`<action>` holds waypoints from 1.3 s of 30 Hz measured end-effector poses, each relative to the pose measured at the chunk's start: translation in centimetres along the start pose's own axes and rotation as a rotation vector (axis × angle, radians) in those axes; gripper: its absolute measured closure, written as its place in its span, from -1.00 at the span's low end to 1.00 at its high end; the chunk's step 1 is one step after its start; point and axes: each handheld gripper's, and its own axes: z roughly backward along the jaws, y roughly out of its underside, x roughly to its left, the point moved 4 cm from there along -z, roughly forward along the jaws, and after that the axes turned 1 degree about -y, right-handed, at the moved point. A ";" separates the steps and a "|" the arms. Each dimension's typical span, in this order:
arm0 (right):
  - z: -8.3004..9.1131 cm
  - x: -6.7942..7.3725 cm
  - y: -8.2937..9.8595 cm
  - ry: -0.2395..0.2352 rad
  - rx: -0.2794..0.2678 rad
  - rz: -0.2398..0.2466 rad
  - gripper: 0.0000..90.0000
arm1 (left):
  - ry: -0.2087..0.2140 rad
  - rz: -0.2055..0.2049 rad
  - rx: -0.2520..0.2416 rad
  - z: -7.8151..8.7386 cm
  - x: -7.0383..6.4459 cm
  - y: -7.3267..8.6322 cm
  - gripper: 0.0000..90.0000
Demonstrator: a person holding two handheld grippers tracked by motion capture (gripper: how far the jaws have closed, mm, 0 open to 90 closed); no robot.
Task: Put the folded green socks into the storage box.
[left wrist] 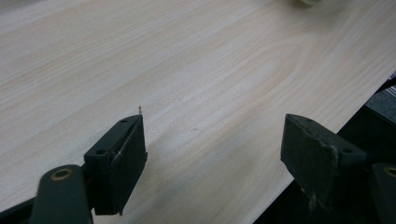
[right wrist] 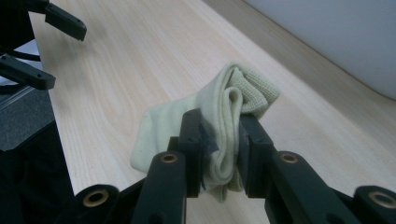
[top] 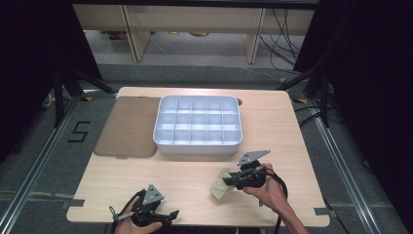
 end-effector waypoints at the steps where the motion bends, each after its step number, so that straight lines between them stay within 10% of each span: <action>1: 0.1 -0.1 -0.1 -0.004 -0.003 0.004 0.66 | -0.002 0.013 -0.003 -0.1 -0.1 0.0 -0.52; 39: 4.5 -3.6 -5.7 0.118 0.002 0.020 0.66 | -0.013 0.012 -0.009 0.1 0.3 0.0 -0.52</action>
